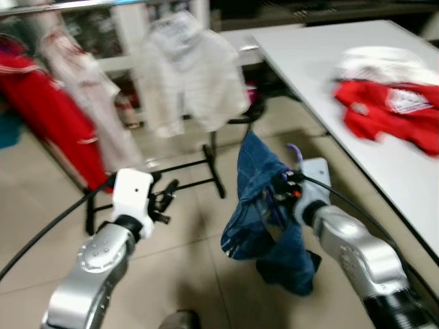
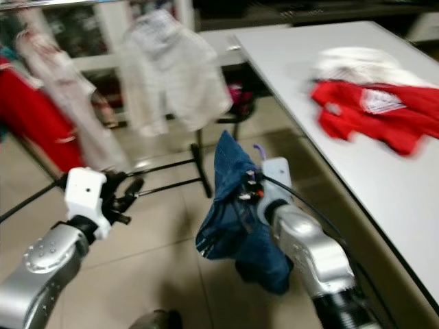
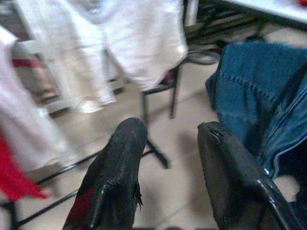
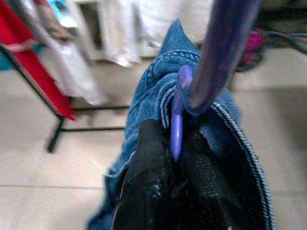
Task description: Hang hanger
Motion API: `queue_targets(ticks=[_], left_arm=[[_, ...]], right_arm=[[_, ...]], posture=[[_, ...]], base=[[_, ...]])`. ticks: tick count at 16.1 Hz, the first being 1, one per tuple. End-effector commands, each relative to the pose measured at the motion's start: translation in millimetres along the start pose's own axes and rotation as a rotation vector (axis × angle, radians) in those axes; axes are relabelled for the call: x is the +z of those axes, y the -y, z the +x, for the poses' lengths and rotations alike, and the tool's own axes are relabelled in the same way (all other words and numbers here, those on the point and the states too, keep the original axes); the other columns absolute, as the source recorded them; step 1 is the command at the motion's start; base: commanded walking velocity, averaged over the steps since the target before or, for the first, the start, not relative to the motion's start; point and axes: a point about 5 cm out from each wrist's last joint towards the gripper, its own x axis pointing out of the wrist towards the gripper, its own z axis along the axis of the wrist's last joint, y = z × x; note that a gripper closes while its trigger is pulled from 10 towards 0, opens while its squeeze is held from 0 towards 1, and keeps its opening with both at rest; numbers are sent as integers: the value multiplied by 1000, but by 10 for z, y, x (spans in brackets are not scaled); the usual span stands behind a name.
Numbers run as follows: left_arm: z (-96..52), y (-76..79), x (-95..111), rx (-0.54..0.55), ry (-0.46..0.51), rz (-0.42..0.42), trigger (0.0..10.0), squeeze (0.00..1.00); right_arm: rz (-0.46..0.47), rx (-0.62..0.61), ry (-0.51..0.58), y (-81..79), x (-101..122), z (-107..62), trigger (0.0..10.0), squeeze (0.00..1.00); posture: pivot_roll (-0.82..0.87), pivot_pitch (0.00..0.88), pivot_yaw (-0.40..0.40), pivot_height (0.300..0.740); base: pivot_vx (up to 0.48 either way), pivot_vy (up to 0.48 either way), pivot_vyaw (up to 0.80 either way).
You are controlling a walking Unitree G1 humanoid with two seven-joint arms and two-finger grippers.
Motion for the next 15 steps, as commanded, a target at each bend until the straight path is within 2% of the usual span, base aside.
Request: queue_targets(ticks=[1,5,8,15], left_arm=[[9,35,26,-12,11,5,10000,0],[-21,47,15,-30,-6,23,10000,0],[-25,-5,11,-14,-7,38,10000,0],[-6,39,26,-25,-5,25,10000,0]], right_arm=[[-16,-25,40,67,76,-19,10000,0],[-55,-51,63,112,163,52,10000,0],[-54,-18,90,83,263,76,10000,0],[-123,46,34,38,274,113,10000,0]], posture=[[-58,52,27,740],[-45,80,42,740],[-48,76,31,740],[-48,86,25,740]], base=[[349,0,0],[348,0,0],[351,0,0],[372,0,0]])
